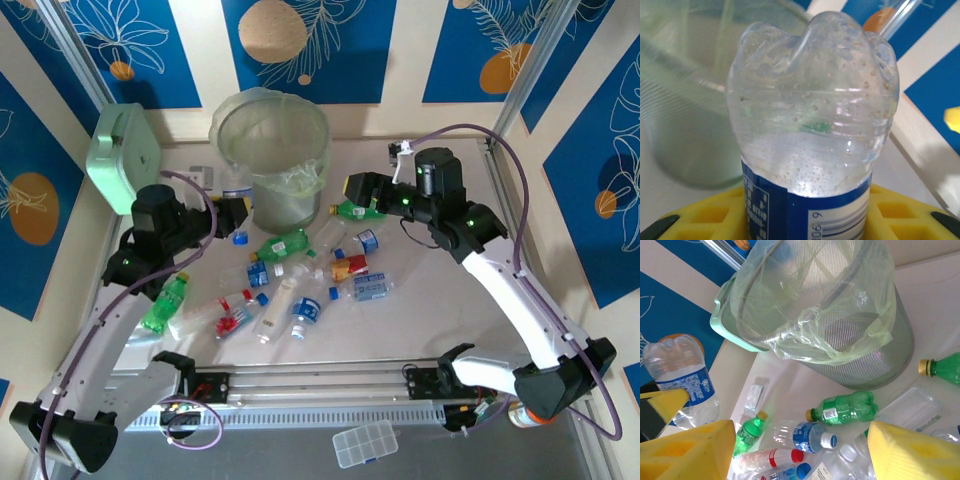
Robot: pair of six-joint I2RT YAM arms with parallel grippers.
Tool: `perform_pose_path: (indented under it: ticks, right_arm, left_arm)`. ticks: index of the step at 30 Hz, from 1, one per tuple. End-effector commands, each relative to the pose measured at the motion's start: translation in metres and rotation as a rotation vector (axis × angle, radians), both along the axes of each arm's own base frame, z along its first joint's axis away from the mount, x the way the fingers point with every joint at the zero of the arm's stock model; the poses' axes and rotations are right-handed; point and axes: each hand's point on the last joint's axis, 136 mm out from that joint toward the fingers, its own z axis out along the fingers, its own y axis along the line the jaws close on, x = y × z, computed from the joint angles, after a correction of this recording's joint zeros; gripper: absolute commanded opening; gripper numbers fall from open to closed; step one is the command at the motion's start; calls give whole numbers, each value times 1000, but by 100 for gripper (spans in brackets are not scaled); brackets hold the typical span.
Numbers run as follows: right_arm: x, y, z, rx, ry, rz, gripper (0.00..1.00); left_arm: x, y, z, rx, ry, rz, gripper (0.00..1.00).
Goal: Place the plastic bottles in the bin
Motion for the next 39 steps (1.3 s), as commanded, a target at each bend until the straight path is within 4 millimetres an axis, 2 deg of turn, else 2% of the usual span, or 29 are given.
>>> perform_pose_path:
  ticks: [1,4,9,13,15,18,22,24,28,29,31,34,39]
  right_arm:
    - [-3,-7,15,10,-63,-32,71]
    - [-5,-10,20,16,-77,-35,71]
    - [-10,-13,25,4,-87,-25,71]
    - [-14,-18,29,-9,-105,-29,71]
    - [-15,-20,28,-12,-108,-31,71]
    - [-15,-24,25,-21,-101,-36,71]
    - [-13,-27,21,-20,-88,-38,71]
    - [-13,-28,20,-18,-84,-37,71]
    - [-13,-31,19,-19,-78,-40,71]
    - [-14,-32,19,-18,-77,-42,71]
    - [-15,-33,18,-19,-76,-42,71]
    - [-16,-35,16,-23,-78,-51,71]
    - [-16,-39,15,-41,-81,-59,71]
  left_arm:
    - [6,-13,44,-3,-140,-57,30]
    - [28,-7,63,-7,-167,31,30]
    - [68,11,96,-112,-196,238,32]
    - [102,46,103,-187,-87,547,21]
    - [111,54,107,-202,-76,622,19]
    - [127,49,117,-219,-109,628,22]
    - [155,25,121,-191,-114,549,23]
    - [171,11,116,-163,-83,507,22]
    - [198,-27,97,-92,-48,346,31]
    - [203,-33,91,-81,-39,322,29]
    - [213,-38,76,-59,-3,318,24]
    - [227,-42,46,-35,58,329,26]
    - [243,-62,5,-9,137,259,29]
